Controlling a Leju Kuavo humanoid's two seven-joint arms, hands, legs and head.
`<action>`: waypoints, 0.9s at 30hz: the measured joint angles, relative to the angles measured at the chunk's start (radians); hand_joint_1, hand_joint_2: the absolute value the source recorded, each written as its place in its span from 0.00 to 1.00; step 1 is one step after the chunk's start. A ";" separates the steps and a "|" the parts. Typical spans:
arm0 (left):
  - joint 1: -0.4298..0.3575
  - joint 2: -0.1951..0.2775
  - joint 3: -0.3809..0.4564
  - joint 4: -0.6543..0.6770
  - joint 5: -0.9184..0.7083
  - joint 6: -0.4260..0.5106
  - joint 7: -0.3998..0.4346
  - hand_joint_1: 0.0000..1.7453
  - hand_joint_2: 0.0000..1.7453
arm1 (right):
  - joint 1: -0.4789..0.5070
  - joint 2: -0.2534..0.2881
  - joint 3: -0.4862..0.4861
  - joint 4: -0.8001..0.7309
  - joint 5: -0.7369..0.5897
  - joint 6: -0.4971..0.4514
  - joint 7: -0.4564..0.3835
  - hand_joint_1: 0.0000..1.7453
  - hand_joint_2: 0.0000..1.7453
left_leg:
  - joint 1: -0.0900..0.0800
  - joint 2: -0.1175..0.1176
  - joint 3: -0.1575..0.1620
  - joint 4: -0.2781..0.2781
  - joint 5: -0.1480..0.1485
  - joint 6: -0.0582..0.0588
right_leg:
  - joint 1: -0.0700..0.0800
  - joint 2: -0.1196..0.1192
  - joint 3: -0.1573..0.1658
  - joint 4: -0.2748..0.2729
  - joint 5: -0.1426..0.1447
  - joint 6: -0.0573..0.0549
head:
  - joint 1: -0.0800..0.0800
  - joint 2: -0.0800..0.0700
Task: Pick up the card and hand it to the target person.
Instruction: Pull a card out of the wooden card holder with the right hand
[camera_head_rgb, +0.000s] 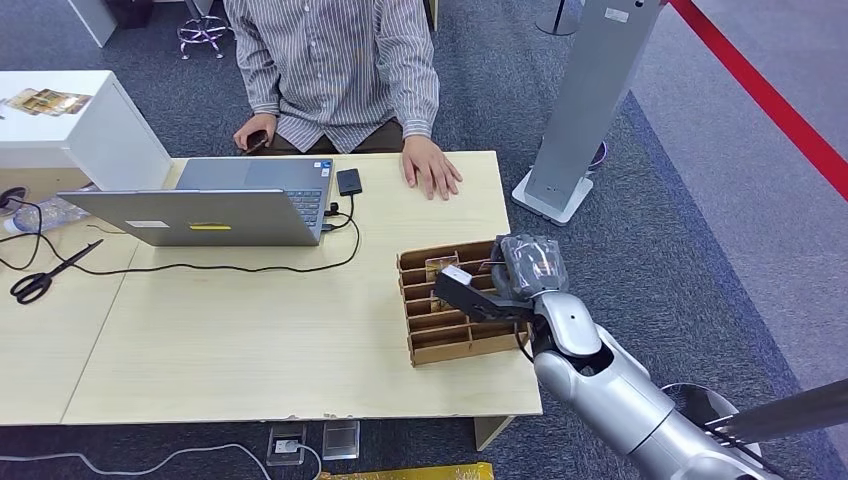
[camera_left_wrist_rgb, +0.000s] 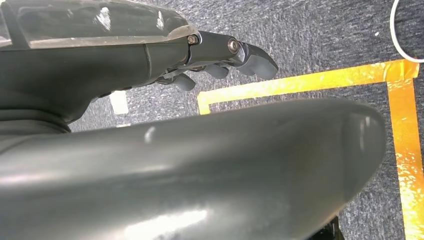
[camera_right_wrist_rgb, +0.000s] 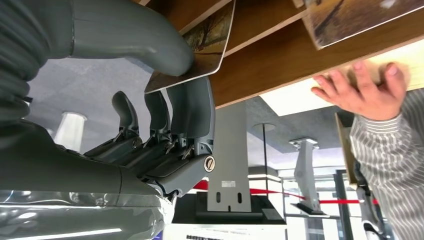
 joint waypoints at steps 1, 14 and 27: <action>0.000 0.000 0.000 0.000 0.002 0.000 0.000 0.00 0.00 | -0.002 0.000 0.000 0.005 0.000 -0.001 0.002 0.75 1.00 | 0.000 0.000 0.000 0.000 0.000 0.000 | 0.000 0.000 0.000 0.000 0.000 0.000 | 0.000 0.000; 0.003 0.000 0.001 0.000 0.014 0.006 -0.037 0.00 1.00 | -0.008 -0.005 -0.003 0.025 -0.003 -0.005 0.009 0.78 1.00 | 0.000 0.000 0.001 0.000 0.000 0.000 | 0.000 0.000 0.001 0.000 0.000 0.000 | 0.000 0.000; 0.004 0.006 0.005 0.000 0.019 0.011 -0.048 0.00 1.00 | -0.042 -0.044 -0.017 -0.078 -0.212 0.177 0.019 0.78 1.00 | 0.000 0.000 0.001 0.000 0.000 0.000 | 0.000 0.000 0.001 0.000 0.000 0.000 | 0.001 0.000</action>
